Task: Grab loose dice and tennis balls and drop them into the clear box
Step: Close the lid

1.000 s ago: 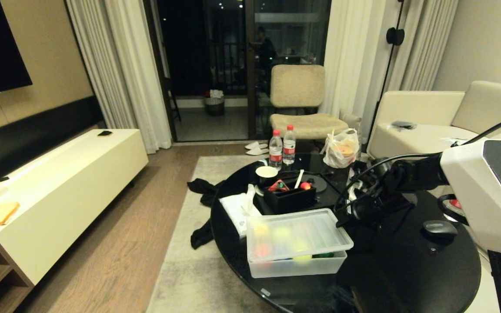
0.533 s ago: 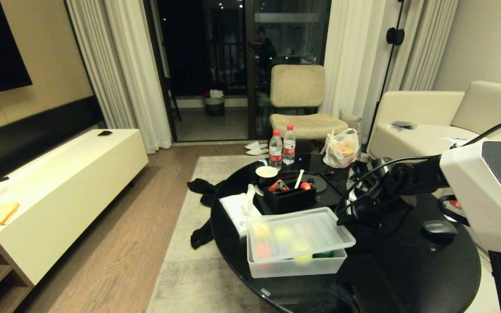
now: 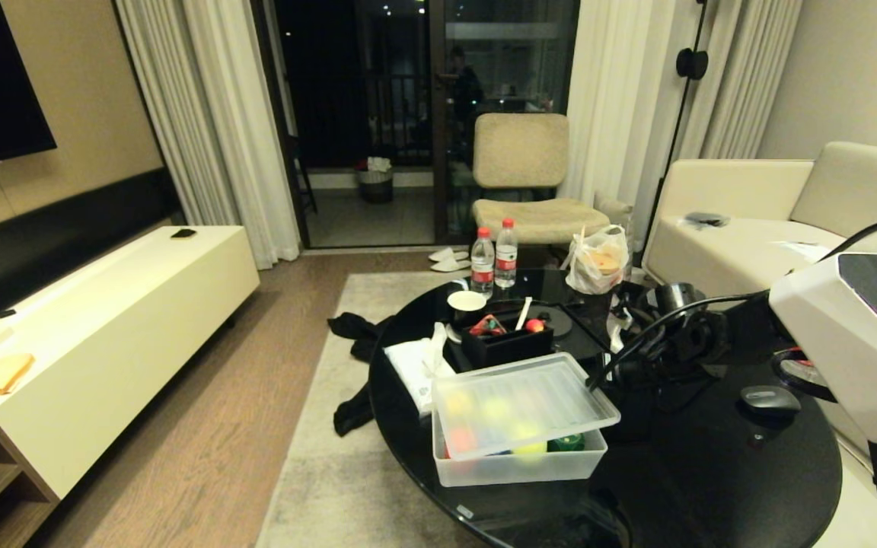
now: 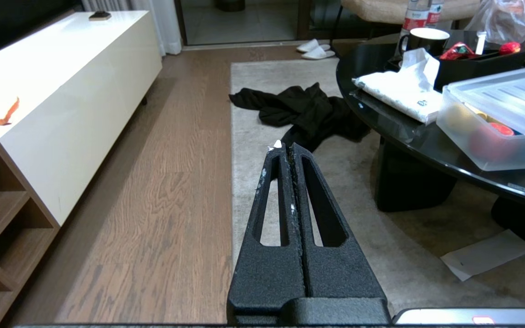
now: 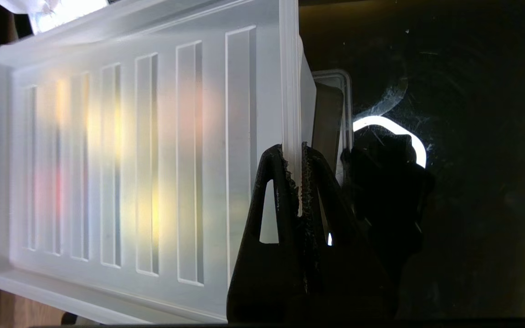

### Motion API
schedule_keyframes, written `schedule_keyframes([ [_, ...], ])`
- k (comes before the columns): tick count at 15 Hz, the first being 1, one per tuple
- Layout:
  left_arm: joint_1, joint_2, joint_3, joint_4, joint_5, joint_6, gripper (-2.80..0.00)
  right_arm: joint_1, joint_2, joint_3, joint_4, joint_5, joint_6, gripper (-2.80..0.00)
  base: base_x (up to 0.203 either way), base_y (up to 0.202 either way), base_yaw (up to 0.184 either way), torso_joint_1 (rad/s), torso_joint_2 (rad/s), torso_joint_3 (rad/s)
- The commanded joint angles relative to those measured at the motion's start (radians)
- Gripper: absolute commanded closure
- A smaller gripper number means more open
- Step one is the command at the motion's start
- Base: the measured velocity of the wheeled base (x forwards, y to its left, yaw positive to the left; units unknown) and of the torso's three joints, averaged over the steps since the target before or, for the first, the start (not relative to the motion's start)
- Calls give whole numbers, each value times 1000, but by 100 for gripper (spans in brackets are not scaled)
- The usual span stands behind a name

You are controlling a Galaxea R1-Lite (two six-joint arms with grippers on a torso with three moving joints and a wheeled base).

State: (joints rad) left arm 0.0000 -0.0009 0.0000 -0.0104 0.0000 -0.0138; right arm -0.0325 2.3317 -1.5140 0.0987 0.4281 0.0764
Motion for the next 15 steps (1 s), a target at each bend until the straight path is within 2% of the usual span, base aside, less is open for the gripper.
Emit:
schedule_keyframes([
  [1,0,1,3,0,0,-2,0,3,0,31,-7,3,2,0,0,0,0,0,0,0],
  [8,0,1,3,0,0,-2,0,14,-40,97,-7,3,22,0,0,0,0,0,0,0],
  [15,0,1,3,0,0,0,0,35,-40,104,-46,-4,120,0,0,0,0,0,0,0],
])
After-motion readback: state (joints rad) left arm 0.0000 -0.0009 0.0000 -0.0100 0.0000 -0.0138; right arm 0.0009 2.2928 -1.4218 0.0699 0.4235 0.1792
